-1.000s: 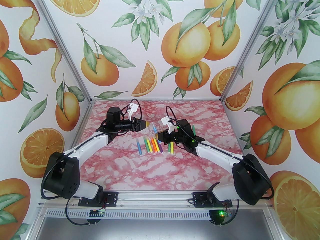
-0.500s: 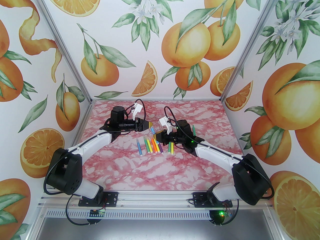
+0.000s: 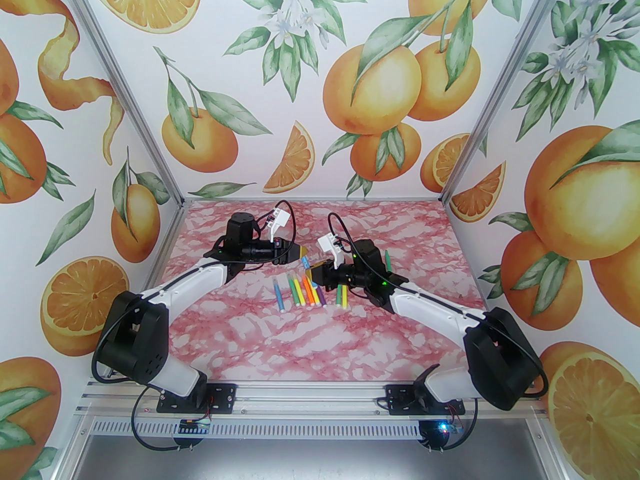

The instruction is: Open the pen caps

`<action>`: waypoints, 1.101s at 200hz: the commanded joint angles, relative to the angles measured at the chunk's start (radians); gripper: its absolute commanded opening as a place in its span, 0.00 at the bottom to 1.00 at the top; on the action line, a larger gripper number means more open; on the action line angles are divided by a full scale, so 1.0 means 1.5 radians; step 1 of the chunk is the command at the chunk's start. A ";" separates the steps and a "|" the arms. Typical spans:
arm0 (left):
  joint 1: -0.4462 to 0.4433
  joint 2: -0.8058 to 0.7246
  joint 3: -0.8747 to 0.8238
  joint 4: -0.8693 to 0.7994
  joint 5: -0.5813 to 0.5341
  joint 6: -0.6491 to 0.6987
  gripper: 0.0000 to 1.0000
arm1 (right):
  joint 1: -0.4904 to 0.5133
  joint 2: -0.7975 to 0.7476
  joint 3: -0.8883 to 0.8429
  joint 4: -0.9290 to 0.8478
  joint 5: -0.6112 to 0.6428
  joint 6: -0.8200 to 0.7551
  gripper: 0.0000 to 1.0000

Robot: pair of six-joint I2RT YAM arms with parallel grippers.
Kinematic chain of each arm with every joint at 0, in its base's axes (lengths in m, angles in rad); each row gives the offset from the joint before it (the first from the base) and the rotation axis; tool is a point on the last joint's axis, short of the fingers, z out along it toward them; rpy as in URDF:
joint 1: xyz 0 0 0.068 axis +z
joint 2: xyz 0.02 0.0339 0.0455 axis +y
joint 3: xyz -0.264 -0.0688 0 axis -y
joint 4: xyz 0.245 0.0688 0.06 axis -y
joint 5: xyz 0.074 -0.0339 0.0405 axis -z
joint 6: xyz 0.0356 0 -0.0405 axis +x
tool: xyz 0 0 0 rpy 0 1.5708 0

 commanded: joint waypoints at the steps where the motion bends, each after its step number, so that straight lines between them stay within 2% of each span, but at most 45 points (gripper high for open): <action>1: -0.005 0.006 0.025 -0.003 0.015 0.013 0.37 | 0.004 0.006 0.004 0.031 -0.003 -0.010 0.00; 101: -0.009 0.024 0.036 -0.003 0.014 0.008 0.14 | 0.005 0.001 -0.006 0.041 0.007 -0.013 0.00; 130: -0.009 0.028 0.040 -0.003 0.006 0.003 0.04 | 0.004 -0.002 -0.013 0.042 0.014 -0.013 0.26; 150: -0.009 0.032 0.045 -0.004 0.002 -0.002 0.00 | 0.004 -0.006 -0.020 0.050 0.013 -0.012 0.38; 220: -0.009 0.030 0.052 -0.002 0.007 -0.012 0.00 | 0.004 0.017 -0.021 0.064 0.006 -0.005 0.42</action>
